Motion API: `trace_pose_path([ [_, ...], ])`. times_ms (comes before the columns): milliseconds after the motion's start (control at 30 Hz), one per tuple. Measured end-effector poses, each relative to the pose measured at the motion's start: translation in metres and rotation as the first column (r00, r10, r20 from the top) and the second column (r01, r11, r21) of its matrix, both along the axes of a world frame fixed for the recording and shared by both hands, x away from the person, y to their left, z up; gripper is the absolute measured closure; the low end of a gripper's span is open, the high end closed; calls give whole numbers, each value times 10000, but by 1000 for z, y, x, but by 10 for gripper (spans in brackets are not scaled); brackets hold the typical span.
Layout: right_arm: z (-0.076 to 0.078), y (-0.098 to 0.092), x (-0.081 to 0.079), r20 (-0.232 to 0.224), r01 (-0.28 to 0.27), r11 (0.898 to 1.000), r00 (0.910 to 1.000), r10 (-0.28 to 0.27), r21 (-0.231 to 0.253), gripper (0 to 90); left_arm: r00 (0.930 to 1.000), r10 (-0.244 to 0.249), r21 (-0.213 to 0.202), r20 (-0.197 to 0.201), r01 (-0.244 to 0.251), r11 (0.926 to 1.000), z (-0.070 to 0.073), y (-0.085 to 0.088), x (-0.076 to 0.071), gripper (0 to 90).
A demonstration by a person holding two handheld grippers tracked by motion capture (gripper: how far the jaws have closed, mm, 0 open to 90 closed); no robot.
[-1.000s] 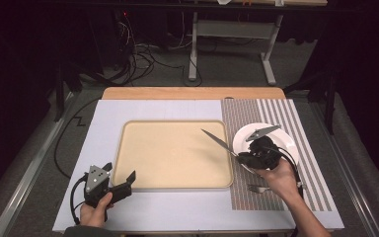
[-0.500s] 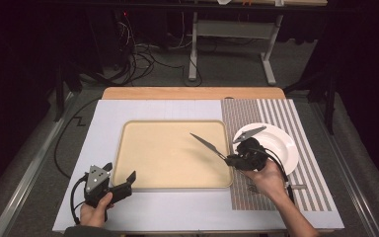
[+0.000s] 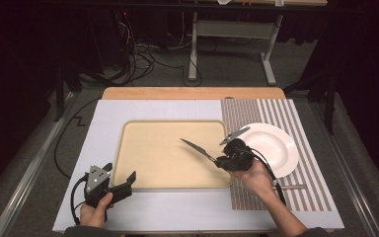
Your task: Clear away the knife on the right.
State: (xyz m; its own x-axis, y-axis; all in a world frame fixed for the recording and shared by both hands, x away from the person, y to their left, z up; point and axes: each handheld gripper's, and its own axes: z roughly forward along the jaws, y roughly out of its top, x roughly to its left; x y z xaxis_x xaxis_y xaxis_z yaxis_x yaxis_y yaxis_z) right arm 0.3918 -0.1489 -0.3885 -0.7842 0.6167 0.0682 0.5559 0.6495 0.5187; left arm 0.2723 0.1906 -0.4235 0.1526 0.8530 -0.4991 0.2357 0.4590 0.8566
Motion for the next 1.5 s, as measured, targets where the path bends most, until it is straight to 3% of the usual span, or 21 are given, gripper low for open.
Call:
trace_pose_path([
  [700, -18, 16, 11, -345, -10, 9995, 9994, -1, -314, 800, 10000, -38, 21, -29, 38, 10000, 0, 0, 0, 159],
  [1500, -22, 22, 11, -66, -100, 9991, 9999, 98, -414, 792, 10000, -79, 13, -50, 79, 10000, 0, -1, 0, 159],
])
